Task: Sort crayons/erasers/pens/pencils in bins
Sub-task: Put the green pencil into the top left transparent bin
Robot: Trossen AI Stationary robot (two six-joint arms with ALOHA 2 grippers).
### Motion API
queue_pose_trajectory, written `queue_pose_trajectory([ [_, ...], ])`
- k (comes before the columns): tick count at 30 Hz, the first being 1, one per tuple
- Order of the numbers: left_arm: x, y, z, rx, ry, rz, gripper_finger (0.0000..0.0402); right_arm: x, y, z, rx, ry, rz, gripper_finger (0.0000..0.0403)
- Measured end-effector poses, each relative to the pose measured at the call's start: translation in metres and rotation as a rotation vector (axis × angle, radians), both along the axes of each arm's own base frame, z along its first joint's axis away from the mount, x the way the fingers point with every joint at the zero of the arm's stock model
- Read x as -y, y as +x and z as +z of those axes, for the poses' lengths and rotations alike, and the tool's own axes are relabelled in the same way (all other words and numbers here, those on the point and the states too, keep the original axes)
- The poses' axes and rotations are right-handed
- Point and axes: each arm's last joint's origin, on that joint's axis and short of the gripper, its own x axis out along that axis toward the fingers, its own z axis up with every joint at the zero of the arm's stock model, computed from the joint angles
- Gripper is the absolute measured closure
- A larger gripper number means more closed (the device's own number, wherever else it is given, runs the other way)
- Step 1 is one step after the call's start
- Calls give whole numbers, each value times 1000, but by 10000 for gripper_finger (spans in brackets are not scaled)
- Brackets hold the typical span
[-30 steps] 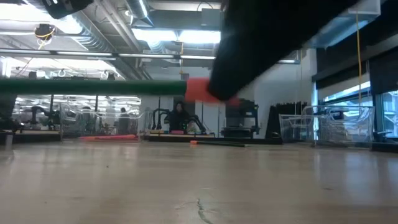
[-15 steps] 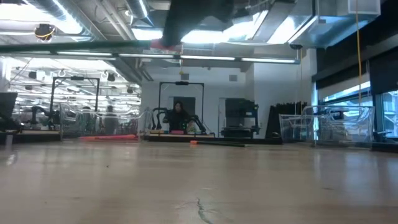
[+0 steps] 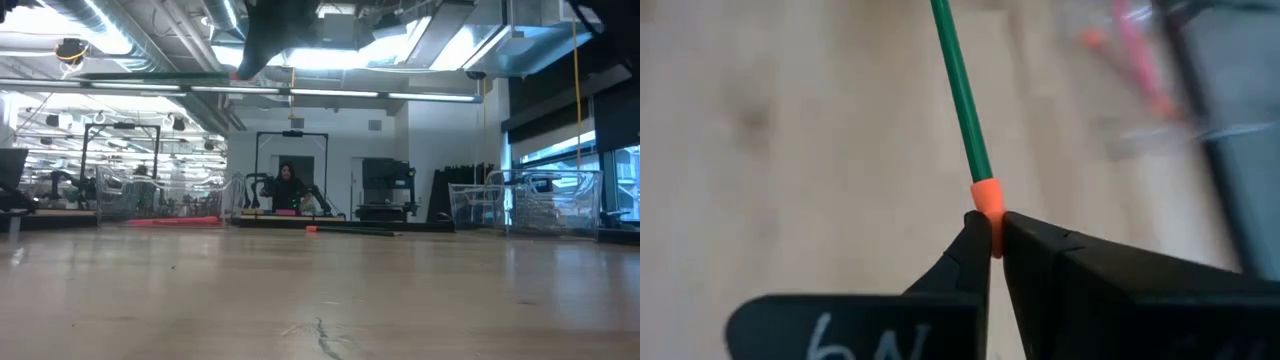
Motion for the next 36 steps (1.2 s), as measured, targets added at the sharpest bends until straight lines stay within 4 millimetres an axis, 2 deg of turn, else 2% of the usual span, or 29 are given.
queue_pose_trajectory([
  [4,-10,1,2,56,88,116,303,58,6,18,33,-80,2,381],
  [10,-34,9,1,59,205,309,303,149,5,29,134,-20,30,381],
  [12,-43,12,1,55,238,375,303,174,0,30,149,-12,46,381],
  [15,-57,15,0,42,286,467,303,199,-3,30,180,-9,64,381],
  [20,-77,18,-1,-3,313,587,303,223,-2,26,234,-24,148,381],
  [27,-92,19,-1,-51,353,657,303,231,10,15,286,-67,218,381],
  [36,-102,15,1,-60,331,702,303,254,31,-28,341,-50,250,381],
])
